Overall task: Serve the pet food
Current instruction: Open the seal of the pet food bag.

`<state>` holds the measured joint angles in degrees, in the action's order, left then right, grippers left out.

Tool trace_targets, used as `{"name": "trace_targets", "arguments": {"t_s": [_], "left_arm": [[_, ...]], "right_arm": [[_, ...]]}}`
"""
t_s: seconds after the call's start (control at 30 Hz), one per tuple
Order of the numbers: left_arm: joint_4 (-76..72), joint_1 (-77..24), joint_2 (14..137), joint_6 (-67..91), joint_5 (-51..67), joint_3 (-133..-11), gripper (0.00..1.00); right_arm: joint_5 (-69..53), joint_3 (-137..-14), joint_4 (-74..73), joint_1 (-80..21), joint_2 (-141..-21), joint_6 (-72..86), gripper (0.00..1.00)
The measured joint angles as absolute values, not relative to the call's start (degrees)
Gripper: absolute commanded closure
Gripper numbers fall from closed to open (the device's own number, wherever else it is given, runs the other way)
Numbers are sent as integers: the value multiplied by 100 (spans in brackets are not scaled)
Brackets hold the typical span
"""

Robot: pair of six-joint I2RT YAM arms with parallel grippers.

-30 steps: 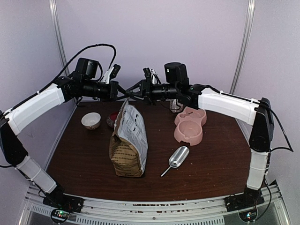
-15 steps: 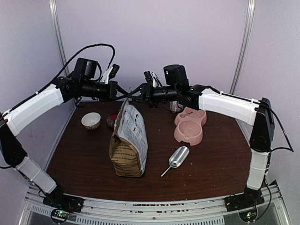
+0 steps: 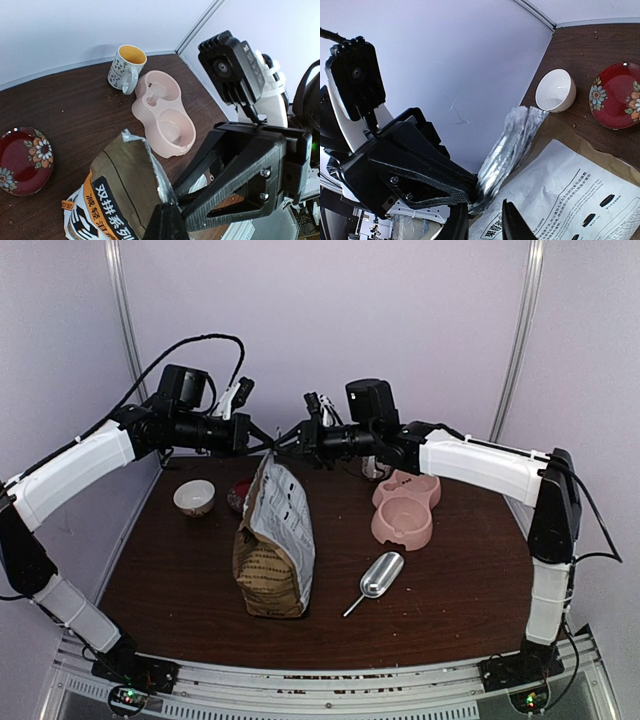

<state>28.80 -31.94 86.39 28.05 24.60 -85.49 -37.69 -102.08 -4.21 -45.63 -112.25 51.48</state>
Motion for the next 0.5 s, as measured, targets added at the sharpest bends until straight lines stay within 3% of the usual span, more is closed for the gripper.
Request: {"name": "trace_targets", "arguments": {"t_s": [0.27, 0.5], "left_arm": [[2882, -3194, 8630, 2814, 2451, -8549, 100], [2897, -3192, 8608, 2823, 2423, -8549, 100]], "right_arm": [[-3879, -10208, -248, -4563, -11236, 5164, 100], [-3948, -10208, -204, -4563, -11257, 5162, 100]]}}
